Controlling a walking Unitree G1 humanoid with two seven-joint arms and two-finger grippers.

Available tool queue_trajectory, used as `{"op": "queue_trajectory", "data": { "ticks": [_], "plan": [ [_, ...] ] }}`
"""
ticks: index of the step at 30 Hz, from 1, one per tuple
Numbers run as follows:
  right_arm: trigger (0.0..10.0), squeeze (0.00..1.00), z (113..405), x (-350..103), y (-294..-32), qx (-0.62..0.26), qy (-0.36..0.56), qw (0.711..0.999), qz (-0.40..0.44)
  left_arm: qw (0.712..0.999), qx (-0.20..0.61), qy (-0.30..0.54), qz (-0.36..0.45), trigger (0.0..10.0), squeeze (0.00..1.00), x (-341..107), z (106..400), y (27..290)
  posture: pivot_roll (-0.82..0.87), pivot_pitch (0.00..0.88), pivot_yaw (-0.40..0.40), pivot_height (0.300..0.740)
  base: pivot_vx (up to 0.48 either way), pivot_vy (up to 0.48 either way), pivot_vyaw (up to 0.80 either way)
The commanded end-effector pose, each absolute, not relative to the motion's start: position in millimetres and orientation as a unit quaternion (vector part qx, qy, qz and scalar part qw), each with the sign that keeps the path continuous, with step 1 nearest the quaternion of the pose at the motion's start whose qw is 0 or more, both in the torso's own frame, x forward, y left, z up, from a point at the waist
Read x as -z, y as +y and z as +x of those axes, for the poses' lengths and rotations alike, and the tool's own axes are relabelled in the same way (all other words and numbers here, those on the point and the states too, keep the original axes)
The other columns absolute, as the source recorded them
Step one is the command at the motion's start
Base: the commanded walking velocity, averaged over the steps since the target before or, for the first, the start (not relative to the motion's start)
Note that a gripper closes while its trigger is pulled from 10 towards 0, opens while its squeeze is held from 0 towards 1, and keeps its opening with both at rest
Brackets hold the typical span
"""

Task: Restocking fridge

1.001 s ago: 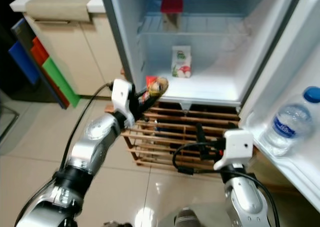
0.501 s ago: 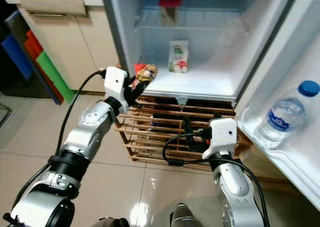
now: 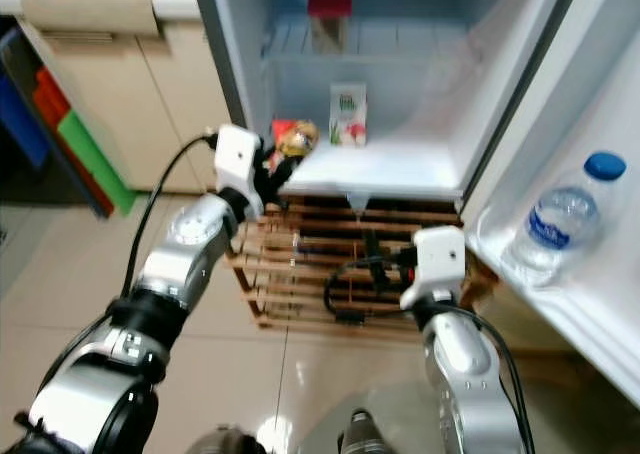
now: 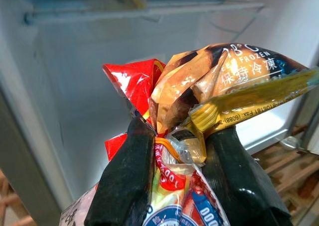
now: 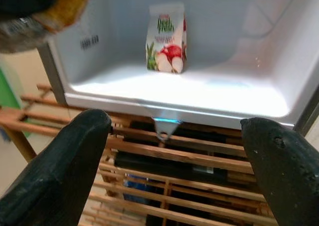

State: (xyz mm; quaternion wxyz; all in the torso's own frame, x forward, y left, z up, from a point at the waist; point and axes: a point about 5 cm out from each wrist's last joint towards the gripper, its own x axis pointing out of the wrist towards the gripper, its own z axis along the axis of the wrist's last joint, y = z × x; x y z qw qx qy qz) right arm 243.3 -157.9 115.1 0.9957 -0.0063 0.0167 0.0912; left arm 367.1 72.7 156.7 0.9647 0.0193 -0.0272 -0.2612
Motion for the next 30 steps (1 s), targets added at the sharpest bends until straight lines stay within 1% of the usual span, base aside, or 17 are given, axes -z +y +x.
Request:
{"op": "queue_trajectory", "data": {
  "ticks": [1,4,6,12,17,22,23,27,30],
  "plan": [
    [10.0,0.0,245,-118,-158,-0.093,0.009,0.996,-0.011,0.964,0.262,-0.04,0.03,10.0,0.0,-165,371,70,-0.25,0.069,0.079,0.74,0.0,0.0,-0.64],
    [10.0,0.0,245,-117,-159,-0.088,0.007,0.996,-0.01,0.961,0.274,-0.029,0.024,10.0,0.0,-163,372,66,-0.25,0.071,0.079,0.74,0.0,0.0,-0.61],
    [10.0,0.0,244,-117,-159,-0.087,0.005,0.996,-0.009,0.956,0.289,-0.022,0.036,10.0,0.0,-160,371,61,-0.25,0.073,0.079,0.74,0.0,0.0,0.0],
    [10.0,0.0,243,-118,-158,-0.089,0.003,0.996,-0.012,0.955,0.293,-0.025,0.038,10.0,0.0,-159,371,59,-0.26,0.071,0.088,0.74,0.0,0.0,0.0],
    [10.0,0.0,238,-115,-162,-0.08,0.005,0.997,-0.005,0.943,0.331,-0.02,0.015,10.0,0.0,-152,359,52,-0.25,0.078,0.088,0.74,0.0,0.0,0.0],
    [10.0,0.0,237,-112,-156,-0.092,0.013,0.996,-0.009,0.931,0.364,-0.026,0.016,10.0,0.0,-151,352,38,-0.26,0.078,0.09,0.74,0.447,0.0,0.0],
    [10.0,0.0,237,-112,-156,-0.093,0.015,0.996,-0.011,0.93,0.367,-0.025,0.016,10.0,0.0,-150,351,37,-0.26,0.077,0.093,0.74,0.48,0.0,0.0],
    [10.0,0.0,237,-112,-159,-0.083,0.012,0.996,-0.007,0.928,0.371,-0.017,0.01,10.0,0.0,-146,349,36,-0.26,0.076,0.098,0.74,0.48,0.0,-0.67],
    [10.0,0.0,236,-113,-159,-0.084,0.007,0.996,-0.005,0.928,0.372,-0.016,0.008,10.0,0.0,-146,348,36,-0.26,0.078,0.097,0.74,0.467,0.0,0.0]
  ]
}}
